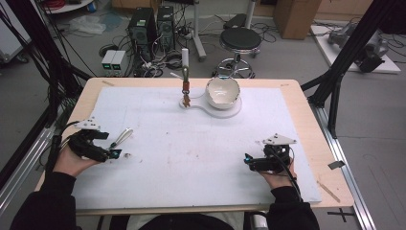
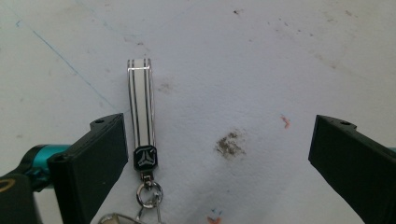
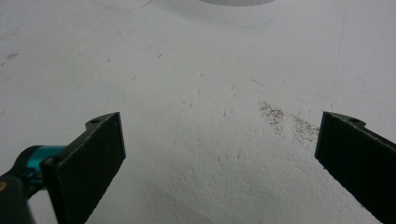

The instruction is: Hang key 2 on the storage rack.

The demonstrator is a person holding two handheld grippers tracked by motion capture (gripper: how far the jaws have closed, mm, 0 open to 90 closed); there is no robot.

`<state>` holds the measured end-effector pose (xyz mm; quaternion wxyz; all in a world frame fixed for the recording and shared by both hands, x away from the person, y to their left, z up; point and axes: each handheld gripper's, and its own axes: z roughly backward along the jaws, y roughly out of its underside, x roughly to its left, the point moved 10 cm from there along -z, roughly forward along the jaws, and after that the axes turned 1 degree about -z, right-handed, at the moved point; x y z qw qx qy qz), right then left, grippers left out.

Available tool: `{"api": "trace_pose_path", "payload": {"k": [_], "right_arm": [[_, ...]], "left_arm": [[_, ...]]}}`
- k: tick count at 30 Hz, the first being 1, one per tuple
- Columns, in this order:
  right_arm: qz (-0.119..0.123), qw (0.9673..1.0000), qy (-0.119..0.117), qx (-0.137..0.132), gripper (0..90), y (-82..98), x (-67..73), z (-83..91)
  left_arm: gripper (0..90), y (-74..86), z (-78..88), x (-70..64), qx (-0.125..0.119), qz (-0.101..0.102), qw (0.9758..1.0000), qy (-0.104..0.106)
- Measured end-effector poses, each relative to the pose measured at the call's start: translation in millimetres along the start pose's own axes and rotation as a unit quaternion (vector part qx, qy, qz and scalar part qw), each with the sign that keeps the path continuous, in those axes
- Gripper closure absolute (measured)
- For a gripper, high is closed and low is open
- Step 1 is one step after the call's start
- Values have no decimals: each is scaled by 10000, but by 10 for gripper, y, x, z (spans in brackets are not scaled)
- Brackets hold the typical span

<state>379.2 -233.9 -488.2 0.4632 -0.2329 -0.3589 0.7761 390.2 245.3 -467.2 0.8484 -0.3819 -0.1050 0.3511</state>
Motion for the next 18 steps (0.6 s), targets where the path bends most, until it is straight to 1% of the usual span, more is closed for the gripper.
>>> {"api": "trace_pose_path", "payload": {"k": [3,6,7,9,10,11,12,14,16,17,18], "right_arm": [[4,10000,9,-44,8,-9,-1,11],[2,10000,17,-78,8,-17,-5,17],[2,10000,16,-90,8,-21,-6,18],[22,10000,20,-90,8,-22,-3,12],[50,9999,35,-85,8,-23,-4,7],[73,9999,59,-70,8,-21,-5,1],[114,9999,63,-65,8,-21,-5,-6],[109,9999,72,-58,8,-20,1,-6],[117,9999,74,-94,8,-28,-5,-2],[113,9999,67,-105,8,-31,-8,2],[109,9998,69,-119,8,-34,-11,3]], "left_arm": [[51,-12,-87,63,163,47,9999,-24],[51,-1,-170,179,354,150,9992,-95],[52,-3,-202,218,412,183,9989,-91],[81,-12,-263,288,501,295,9983,-19],[87,-17,-288,327,554,312,9980,-31],[97,-24,-310,354,553,350,9978,-50],[116,-24,-330,375,562,380,9977,-3],[130,4,-369,424,689,402,9968,-40],[150,17,-397,451,768,417,9962,-26],[152,6,-403,465,751,416,9963,-48],[165,-14,-402,469,687,425,9967,-22]]}}
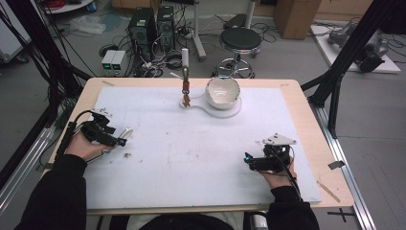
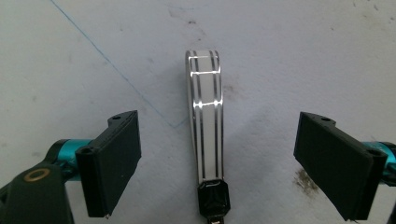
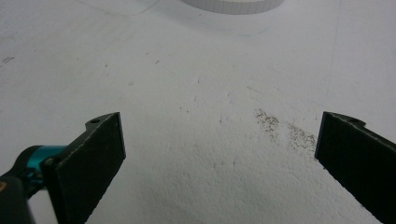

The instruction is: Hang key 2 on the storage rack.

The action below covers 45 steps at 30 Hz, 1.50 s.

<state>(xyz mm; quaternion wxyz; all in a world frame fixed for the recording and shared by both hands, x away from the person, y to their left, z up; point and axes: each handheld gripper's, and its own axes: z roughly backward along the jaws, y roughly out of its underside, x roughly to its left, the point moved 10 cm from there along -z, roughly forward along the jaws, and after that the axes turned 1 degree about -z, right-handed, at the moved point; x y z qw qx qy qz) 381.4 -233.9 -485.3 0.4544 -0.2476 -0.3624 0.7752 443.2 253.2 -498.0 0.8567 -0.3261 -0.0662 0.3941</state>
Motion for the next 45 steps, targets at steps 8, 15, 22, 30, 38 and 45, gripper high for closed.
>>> {"api": "trace_pose_path", "payload": {"k": [8,15,22,30,38,45], "right_arm": [[0,10000,33,-21,8,-5,-1,5],[9,10000,60,-42,8,-8,-5,15],[-59,9999,123,-36,9,4,-29,11],[-57,9998,162,-33,10,9,-30,17],[-14,9998,198,-81,11,7,-31,33],[-30,9997,229,-126,12,9,-30,51]], "left_arm": [[241,-109,-56,27,41,-46,10000,-15],[299,-147,-107,33,167,-137,9997,-78],[389,-128,-156,77,329,-132,9992,-191],[558,-114,-202,45,410,-84,9989,-215],[743,-151,-145,40,238,-421,9983,-315],[744,-165,-28,83,143,-382,9988,-262]]}}
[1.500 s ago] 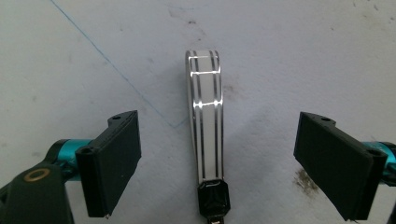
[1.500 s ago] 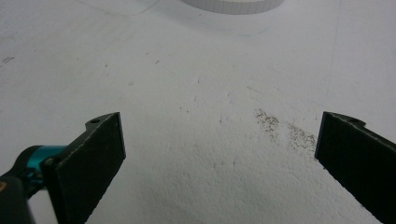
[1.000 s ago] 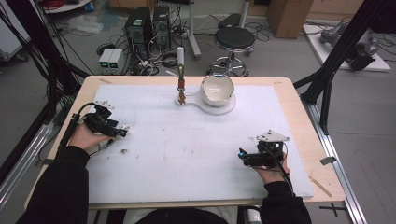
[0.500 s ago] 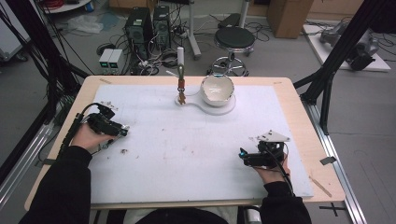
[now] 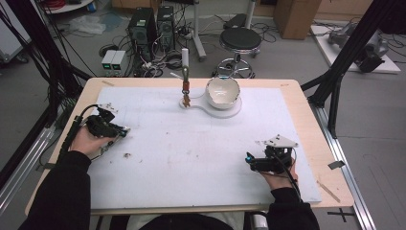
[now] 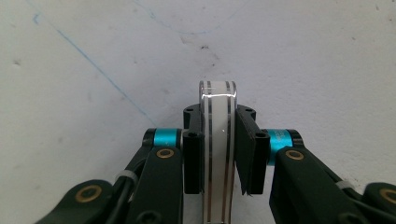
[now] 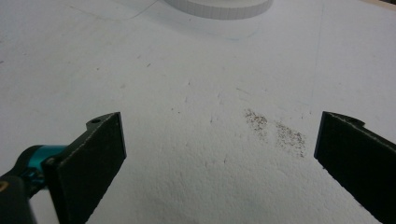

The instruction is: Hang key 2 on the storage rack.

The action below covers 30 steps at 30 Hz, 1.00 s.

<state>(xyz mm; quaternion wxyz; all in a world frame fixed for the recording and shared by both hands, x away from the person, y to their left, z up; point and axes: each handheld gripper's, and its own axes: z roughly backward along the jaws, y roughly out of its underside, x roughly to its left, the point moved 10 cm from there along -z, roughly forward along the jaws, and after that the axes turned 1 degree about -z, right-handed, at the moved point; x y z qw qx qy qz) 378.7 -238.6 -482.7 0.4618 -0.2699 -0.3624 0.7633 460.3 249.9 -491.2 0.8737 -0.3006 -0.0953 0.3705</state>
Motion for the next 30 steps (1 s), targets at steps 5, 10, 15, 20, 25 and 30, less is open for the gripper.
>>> {"api": "trace_pose_path", "payload": {"k": [5,10,15,20,25,30], "right_arm": [[17,10000,-40,-19,12,5,13,0],[74,9999,-70,-17,12,7,36,-10],[65,9999,-100,-42,12,10,35,-4],[100,9998,-150,-29,12,20,46,-14],[101,9997,-201,-32,12,27,58,-17],[156,9993,-305,-122,12,9,90,-5]], "left_arm": [[744,-110,210,46,-368,163,9992,-2],[745,-275,396,17,-424,-25,9990,-131],[744,-553,570,-13,-670,-133,9972,-296],[744,-847,647,-5,-778,-296,9949,-568],[744,-1187,749,5,-1108,-244,9918,-591],[743,-1470,810,90,-1167,-252,9886,-914]]}}
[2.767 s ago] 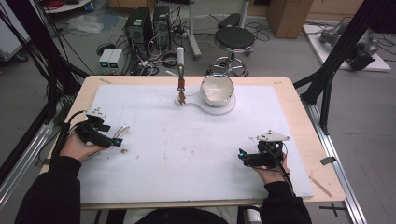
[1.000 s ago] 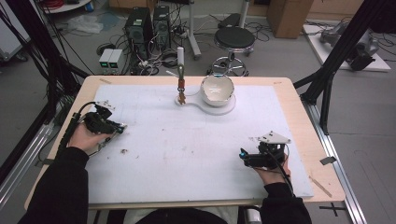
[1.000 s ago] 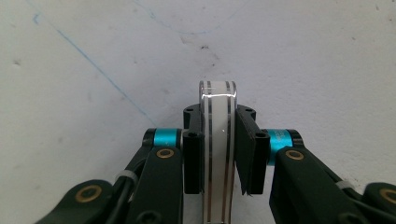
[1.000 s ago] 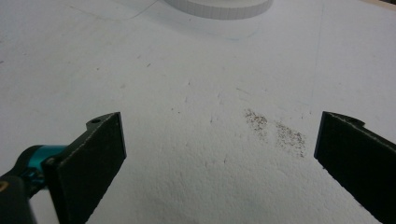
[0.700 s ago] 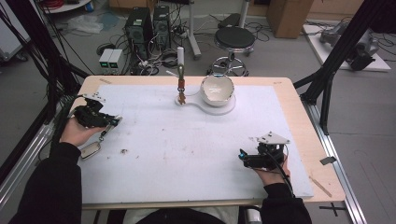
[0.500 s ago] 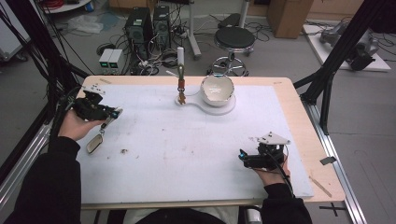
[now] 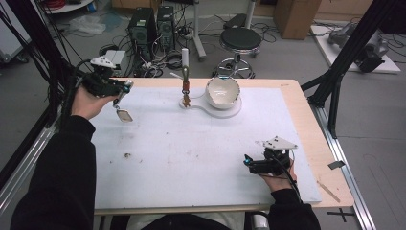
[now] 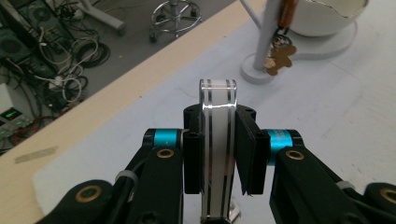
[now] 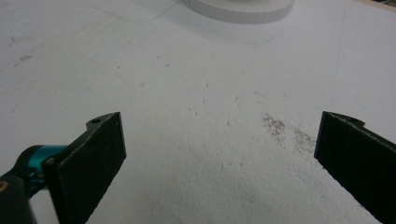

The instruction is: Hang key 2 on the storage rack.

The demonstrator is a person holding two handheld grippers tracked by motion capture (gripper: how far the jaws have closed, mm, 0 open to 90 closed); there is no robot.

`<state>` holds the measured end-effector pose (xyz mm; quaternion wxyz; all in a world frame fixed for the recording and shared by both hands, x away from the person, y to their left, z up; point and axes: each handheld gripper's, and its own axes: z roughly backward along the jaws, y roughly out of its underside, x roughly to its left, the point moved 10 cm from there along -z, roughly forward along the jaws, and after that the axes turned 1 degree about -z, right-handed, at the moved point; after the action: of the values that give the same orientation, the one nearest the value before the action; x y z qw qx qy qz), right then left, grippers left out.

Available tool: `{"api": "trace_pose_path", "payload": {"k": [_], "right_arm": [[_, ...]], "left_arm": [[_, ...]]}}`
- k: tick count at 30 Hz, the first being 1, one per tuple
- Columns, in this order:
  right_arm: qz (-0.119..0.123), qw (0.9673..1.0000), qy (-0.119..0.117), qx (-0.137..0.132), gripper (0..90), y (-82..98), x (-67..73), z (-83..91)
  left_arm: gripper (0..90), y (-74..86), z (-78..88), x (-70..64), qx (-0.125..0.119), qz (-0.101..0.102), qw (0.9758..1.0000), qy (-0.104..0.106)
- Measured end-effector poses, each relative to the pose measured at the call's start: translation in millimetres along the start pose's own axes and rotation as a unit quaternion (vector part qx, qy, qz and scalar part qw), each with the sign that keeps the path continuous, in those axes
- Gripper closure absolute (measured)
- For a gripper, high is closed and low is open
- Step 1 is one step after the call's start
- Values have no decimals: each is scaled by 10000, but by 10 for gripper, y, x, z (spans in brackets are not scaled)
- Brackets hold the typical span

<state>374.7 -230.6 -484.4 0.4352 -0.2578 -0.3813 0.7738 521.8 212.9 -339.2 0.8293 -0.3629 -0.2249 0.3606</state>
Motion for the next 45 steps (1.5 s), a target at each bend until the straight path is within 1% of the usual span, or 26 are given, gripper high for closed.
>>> {"api": "trace_pose_path", "payload": {"k": [2,4,6,8,9,11,13,14,15,17,20,21,22,24,26,28,32,34,38,41,42,44,45], "right_arm": [[38,10000,0,-60,12,-16,-3,1],[2,10000,0,-54,12,-15,-5,7],[7,10000,2,-90,12,-22,-11,9],[-1,10000,-51,-69,12,-15,2,6],[28,10000,-51,-68,12,-15,5,4],[22,9999,-71,-72,12,-16,20,9],[79,9999,-62,-95,12,-21,23,10],[73,9999,-68,-85,12,-17,30,13],[81,9999,-69,-85,12,-17,32,13],[103,9999,-58,-93,12,-15,29,12],[71,9999,-99,-66,19,-4,29,8],[88,9999,-133,-54,43,2,35,12],[129,9998,-155,-74,43,1,39,17],[151,9998,-120,-66,43,3,41,22],[145,9998,-116,-80,42,-1,37,20],[138,9998,-115,-85,41,-2,34,20],[137,9998,-102,-113,35,-8,31,25],[120,9998,-99,-125,34,-12,26,29],[100,9998,-130,-143,34,-16,33,36],[117,9997,-138,-142,33,-11,28,31],[91,9998,-151,-137,33,-7,28,32],[69,9997,-180,-140,33,-3,24,31],[61,9997,-194,-131,33,3,19,26]], "left_arm": [[743,-122,-10,26,-60,-20,10000,-33],[744,-233,-16,33,-159,-48,9999,-42],[743,-327,-13,37,-210,-65,9997,-48],[744,-413,-9,39,-229,-121,9996,-74],[744,-457,-11,40,-250,-111,9996,-72],[744,-544,-31,70,-186,-128,9997,-50],[744,-642,-51,100,-233,-52,9997,-2],[744,-685,-64,112,-260,-65,9996,-8],[744,-722,-85,118,-296,-86,9995,-21],[744,-770,-133,124,-273,-78,9996,30],[744,-842,-196,136,-289,-52,9996,-6],[744,-871,-214,137,-314,-77,9995,-31],[744,-900,-229,131,-355,-85,9993,-50],[744,-961,-259,129,-454,-66,9989,-81],[744,-1010,-290,124,-452,-38,9989,-96],[744,-1071,-319,101,-507,-43,9986,-119],[744,-1199,-388,3,-654,-95,9978,-105],[744,-1242,-446,-54,-689,-139,9975,-78],[744,-1262,-605,-145,-580,-214,9981,-37],[744,-1295,-707,-183,-617,-159,9980,-29],[744,-1314,-740,-197,-668,-125,9977,-14],[744,-1348,-785,-213,-735,-115,9972,-51],[744,-1366,-803,-221,-782,-71,9969,-63]]}}
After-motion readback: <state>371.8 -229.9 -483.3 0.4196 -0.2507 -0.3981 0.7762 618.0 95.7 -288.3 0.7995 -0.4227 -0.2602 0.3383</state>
